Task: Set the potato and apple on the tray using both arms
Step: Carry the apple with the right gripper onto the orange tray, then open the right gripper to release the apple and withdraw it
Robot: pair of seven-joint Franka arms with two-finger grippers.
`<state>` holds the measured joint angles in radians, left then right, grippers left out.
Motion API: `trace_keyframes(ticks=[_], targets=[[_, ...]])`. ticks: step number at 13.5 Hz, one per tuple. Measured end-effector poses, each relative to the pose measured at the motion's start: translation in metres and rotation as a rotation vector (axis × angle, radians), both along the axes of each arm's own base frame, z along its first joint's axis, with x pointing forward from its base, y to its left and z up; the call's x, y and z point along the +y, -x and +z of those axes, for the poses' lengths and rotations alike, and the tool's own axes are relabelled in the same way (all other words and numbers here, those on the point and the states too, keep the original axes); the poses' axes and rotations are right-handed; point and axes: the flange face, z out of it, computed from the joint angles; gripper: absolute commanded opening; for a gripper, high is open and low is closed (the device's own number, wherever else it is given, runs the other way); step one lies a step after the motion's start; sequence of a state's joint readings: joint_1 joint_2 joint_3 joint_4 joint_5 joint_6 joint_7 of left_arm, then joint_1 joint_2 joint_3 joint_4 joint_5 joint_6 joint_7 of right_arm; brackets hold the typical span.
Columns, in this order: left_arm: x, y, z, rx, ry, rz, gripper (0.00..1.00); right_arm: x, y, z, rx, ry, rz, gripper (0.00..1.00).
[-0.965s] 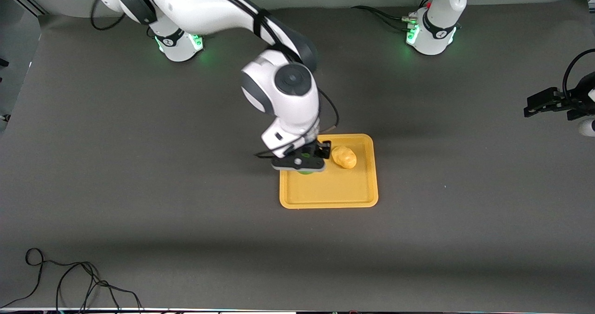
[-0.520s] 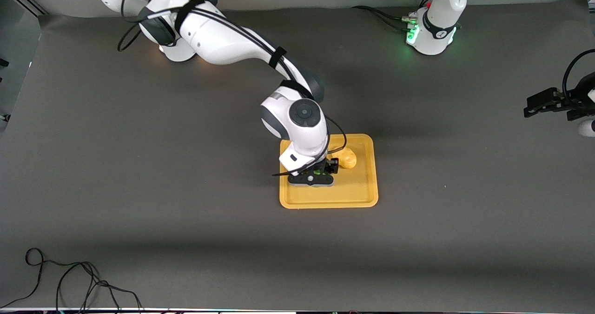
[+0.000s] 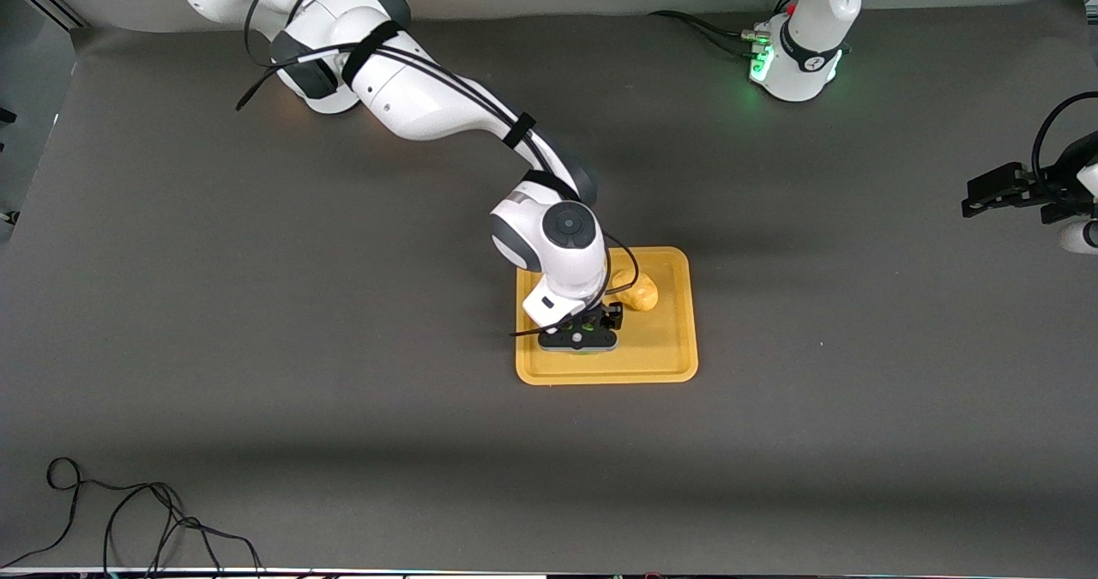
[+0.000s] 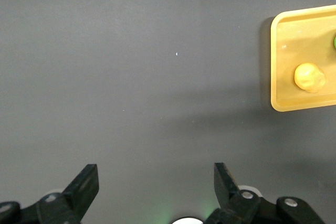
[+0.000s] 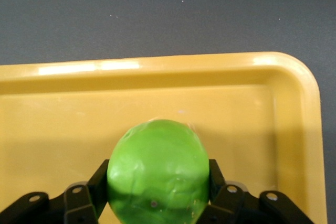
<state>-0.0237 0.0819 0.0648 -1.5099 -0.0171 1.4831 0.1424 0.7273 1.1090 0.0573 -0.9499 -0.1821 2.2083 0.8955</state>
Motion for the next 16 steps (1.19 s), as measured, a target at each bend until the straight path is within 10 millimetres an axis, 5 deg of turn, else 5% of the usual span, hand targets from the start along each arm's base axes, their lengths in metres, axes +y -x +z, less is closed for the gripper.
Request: trace_keyframes(ticks=[6,9,13,16], targets=[[0.0,0.0,0.0,-0.001,0.0,-0.001,0.98,0.001,-0.001,0.001,-0.011,-0.011,0.001,0.19],[-0.001,0.0,0.0,-0.001,0.0,-0.003,0.98,0.001,-0.001,-0.002,-0.008,-0.009,0.002,1.0],[-0.001,0.0,0.0,-0.001,0.0,-0.003,0.98,0.001,-0.002,-0.001,-0.009,-0.009,0.0,1.0],[-0.001,0.0,0.0,0.0,0.0,-0.002,0.98,-0.001,-0.006,0.029,0.003,0.014,-0.014,1.0]])
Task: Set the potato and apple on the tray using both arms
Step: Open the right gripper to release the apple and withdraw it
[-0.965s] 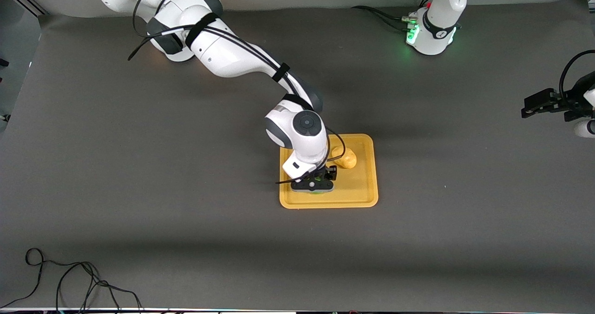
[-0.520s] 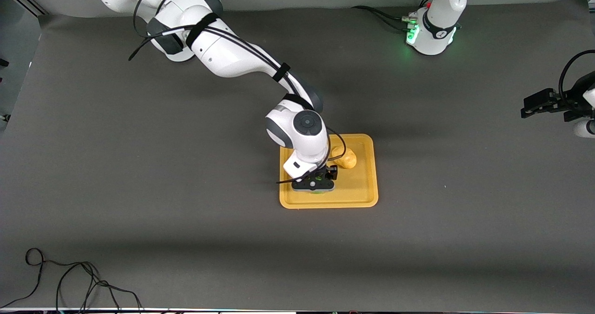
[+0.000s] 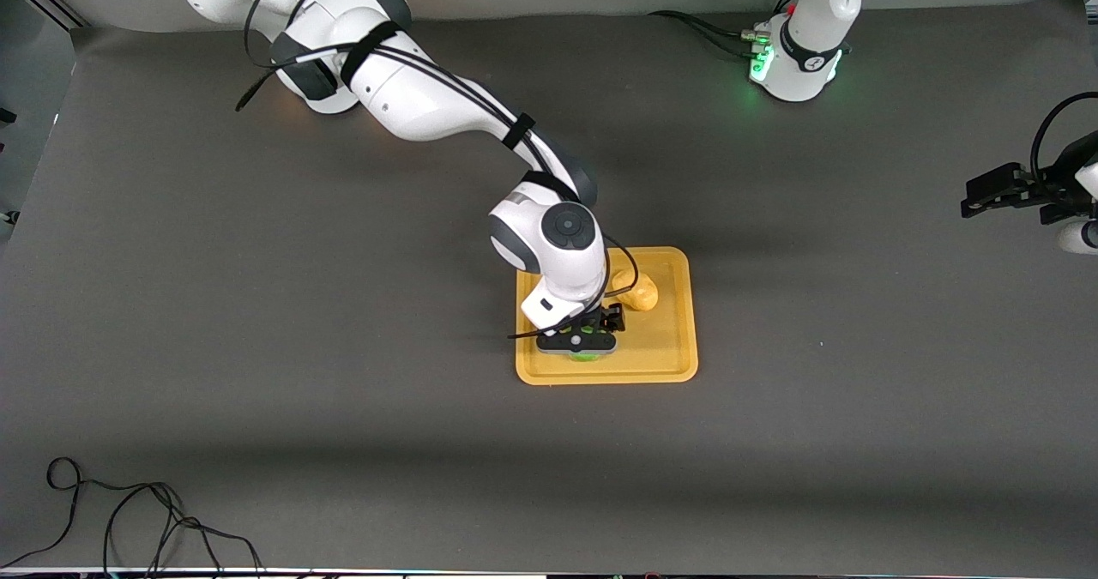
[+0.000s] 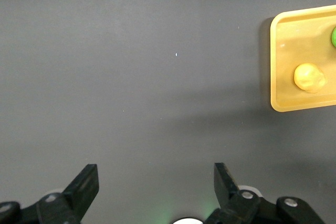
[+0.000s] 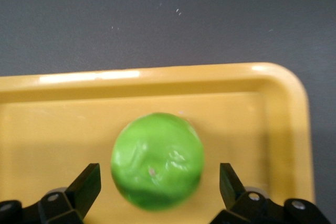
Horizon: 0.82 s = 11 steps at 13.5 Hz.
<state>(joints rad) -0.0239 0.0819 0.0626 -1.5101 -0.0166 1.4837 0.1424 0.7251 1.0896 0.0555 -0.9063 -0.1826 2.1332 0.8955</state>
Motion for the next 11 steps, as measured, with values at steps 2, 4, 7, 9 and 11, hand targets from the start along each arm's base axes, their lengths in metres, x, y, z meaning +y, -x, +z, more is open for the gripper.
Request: trace_keyframes(ticks=[2,4,7,9,11], targets=[[0.0,0.0,0.0,0.001,0.0,0.001,0.98,-0.004,-0.001,0.048,0.011,0.022,-0.015,1.0],[0.0,0.0,0.0,0.001,0.0,0.001,0.98,-0.014,0.002,0.109,0.024,0.051,-0.035,1.0],[0.001,0.0,0.0,0.001,0.0,0.001,0.98,-0.052,0.002,0.198,0.052,0.106,-0.017,1.0],[0.001,0.0,0.0,0.001,0.0,0.001,0.98,-0.093,-0.003,0.252,0.075,0.14,0.026,1.0],[0.001,0.0,0.0,0.001,0.0,0.001,0.98,-0.139,-0.005,0.299,0.099,0.163,0.054,1.0]])
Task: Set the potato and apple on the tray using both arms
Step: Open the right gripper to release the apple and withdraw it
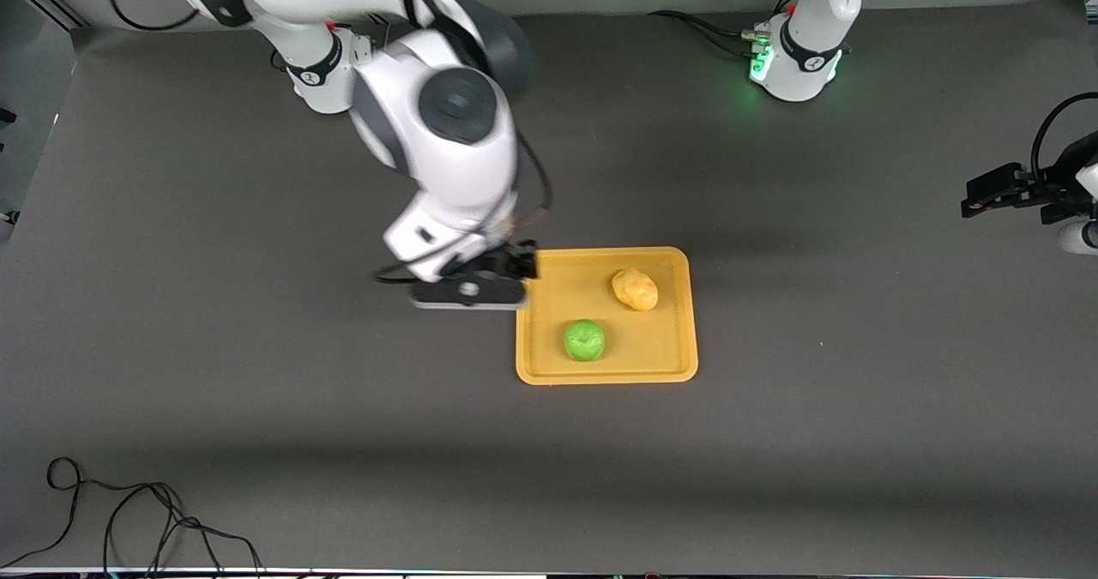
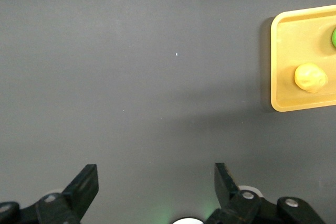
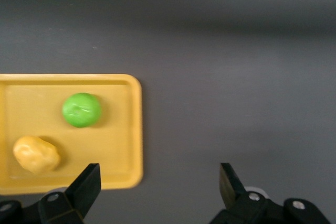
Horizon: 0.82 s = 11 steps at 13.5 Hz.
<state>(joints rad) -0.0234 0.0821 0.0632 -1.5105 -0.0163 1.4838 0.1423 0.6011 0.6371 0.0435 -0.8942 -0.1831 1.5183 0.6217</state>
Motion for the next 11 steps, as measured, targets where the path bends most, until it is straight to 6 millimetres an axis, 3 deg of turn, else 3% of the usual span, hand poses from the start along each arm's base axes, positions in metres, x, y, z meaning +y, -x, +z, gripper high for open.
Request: trace_keyframes(ticks=[4,7,9,11], targets=[[0.0,0.0,0.0,-0.002,0.0,0.0,0.98,-0.1,0.005,0.059,0.033,0.015,0.056,1.0],[-0.001,0.0,0.001,-0.004,0.0,0.0,0.97,-0.205,0.012,0.091,0.066,-0.031,0.058,1.0],[-0.009,-0.001,0.001,-0.004,-0.005,0.032,0.97,-0.28,0.015,0.101,0.077,-0.06,0.046,1.0],[-0.027,-0.001,0.004,-0.009,-0.01,0.059,0.97,-0.34,0.018,0.1,0.086,-0.07,0.027,1.0]])
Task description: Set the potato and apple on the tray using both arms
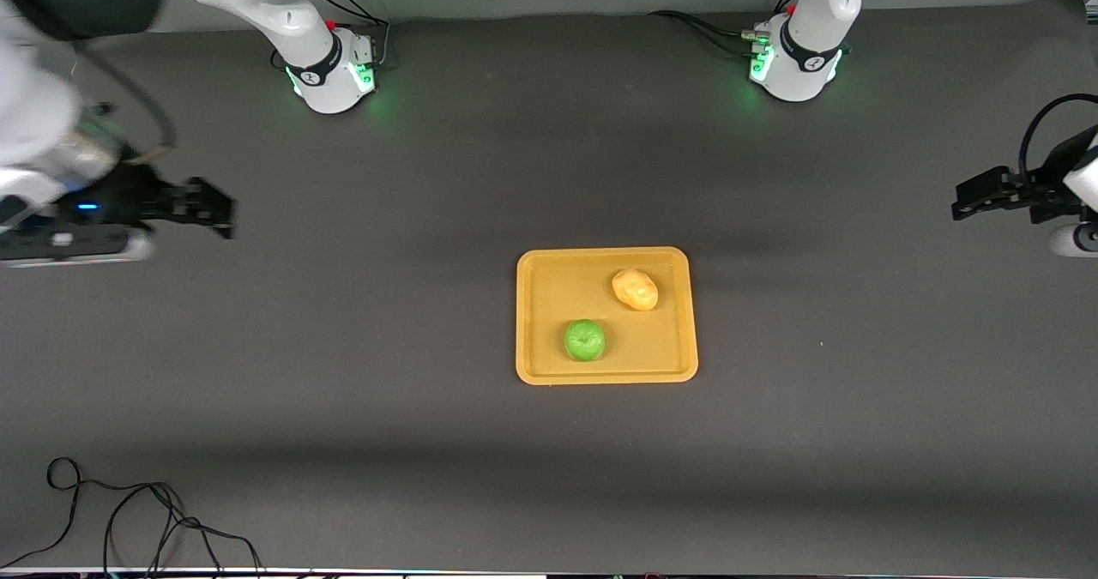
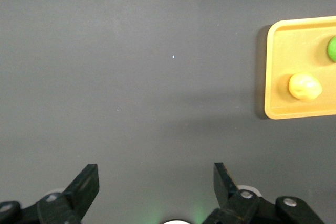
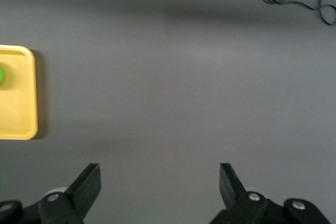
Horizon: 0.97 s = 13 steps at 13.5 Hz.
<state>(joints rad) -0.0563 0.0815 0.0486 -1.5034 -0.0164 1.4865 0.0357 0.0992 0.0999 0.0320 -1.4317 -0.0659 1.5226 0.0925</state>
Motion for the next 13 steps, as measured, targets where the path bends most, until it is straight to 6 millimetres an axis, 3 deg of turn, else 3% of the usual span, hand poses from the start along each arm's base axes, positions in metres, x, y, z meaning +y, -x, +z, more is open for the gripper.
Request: trace_keyframes(ticks=[2,7,9,13], targets=[[-0.011,0.0,0.008,-0.016,-0.002,0.003,0.97,-0.033,0.006,-0.003,0.004,-0.002,-0.008,1.0],[-0.008,0.0,0.013,-0.026,-0.003,0.01,0.97,-0.089,0.014,-0.005,0.009,0.001,-0.032,1.0],[-0.007,-0.001,0.013,-0.026,-0.008,0.011,0.97,-0.097,0.014,-0.007,0.012,0.001,-0.045,1.0],[-0.005,-0.001,0.013,-0.028,-0.03,0.011,0.97,-0.092,0.014,-0.007,0.013,-0.036,-0.045,1.0]])
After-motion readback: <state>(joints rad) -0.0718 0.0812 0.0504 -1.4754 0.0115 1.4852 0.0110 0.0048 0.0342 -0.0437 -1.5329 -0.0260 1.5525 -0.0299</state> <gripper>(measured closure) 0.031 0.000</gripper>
